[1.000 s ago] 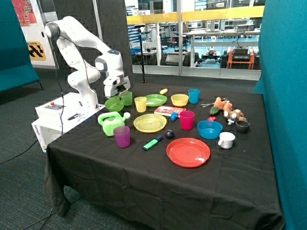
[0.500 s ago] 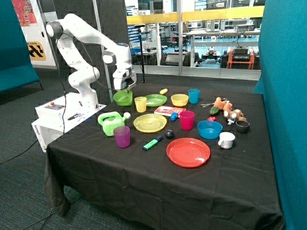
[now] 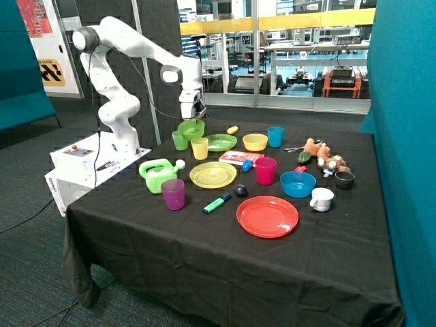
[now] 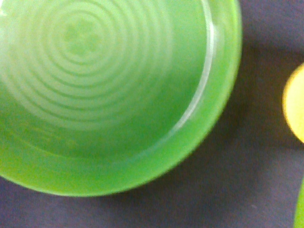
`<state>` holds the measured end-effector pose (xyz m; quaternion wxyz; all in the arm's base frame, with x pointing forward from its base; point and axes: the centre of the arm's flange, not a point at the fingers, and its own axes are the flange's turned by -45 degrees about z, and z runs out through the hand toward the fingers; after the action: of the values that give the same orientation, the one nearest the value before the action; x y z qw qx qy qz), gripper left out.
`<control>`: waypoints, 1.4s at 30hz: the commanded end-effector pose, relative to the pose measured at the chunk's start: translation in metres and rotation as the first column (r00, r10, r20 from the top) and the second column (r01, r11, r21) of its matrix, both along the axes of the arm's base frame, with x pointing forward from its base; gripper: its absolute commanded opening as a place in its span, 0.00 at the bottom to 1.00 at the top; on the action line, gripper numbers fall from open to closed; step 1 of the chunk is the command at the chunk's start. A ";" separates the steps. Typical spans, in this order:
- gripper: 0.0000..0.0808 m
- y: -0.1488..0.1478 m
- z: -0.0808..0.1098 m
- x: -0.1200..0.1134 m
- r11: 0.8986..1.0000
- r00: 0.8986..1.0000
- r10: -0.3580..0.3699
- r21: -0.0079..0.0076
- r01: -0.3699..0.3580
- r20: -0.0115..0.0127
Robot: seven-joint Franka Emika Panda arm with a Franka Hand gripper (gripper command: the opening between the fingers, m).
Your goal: Place the bowls on the appropriate plate
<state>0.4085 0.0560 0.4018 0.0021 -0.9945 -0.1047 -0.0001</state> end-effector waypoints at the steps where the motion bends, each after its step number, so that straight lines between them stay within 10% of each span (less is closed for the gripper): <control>1: 0.00 0.036 0.004 0.012 0.998 0.998 0.057 -0.004 -0.057 0.000; 24: 0.00 0.125 -0.012 0.013 0.981 0.981 0.192 -0.004 -0.192 0.000; 42: 0.00 0.131 -0.043 0.024 0.984 0.984 0.177 -0.004 -0.177 0.000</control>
<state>0.4270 0.1827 0.3736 0.0020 -0.9810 -0.1939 0.0010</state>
